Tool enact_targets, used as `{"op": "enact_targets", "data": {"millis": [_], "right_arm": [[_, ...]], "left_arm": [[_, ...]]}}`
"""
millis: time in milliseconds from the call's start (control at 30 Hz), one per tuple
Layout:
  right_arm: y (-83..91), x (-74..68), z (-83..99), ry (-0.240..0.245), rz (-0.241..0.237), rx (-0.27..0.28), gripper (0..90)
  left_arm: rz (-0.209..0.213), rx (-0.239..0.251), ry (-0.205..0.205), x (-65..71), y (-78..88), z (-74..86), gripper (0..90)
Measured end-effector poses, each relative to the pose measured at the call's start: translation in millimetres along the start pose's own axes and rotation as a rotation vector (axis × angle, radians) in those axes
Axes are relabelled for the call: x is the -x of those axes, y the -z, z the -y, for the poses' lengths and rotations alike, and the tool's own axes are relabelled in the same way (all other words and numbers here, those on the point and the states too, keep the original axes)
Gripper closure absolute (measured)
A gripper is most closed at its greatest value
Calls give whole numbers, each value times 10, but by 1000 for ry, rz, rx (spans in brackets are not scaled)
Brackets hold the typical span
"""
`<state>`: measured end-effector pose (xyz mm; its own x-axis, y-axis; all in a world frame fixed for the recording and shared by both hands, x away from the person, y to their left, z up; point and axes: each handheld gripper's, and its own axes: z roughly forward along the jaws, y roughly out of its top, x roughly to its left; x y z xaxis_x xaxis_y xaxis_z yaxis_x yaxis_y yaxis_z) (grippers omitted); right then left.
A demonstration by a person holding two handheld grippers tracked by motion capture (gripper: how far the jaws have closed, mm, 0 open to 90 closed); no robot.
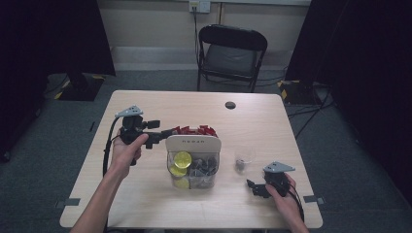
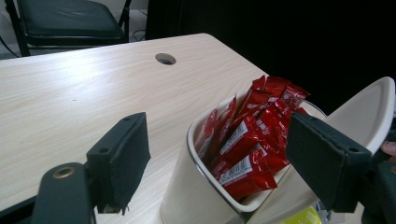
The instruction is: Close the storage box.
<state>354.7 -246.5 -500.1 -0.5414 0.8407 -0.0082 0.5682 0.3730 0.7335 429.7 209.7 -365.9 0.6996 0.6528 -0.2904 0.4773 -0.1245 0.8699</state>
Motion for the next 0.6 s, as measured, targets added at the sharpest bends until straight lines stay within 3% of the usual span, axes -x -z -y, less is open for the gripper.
{"op": "enact_targets", "data": {"millis": [600], "right_arm": [[6,-1,8,2,-2,2,146]], "left_arm": [[-6,-13,-24,81,64,39,184]]}}
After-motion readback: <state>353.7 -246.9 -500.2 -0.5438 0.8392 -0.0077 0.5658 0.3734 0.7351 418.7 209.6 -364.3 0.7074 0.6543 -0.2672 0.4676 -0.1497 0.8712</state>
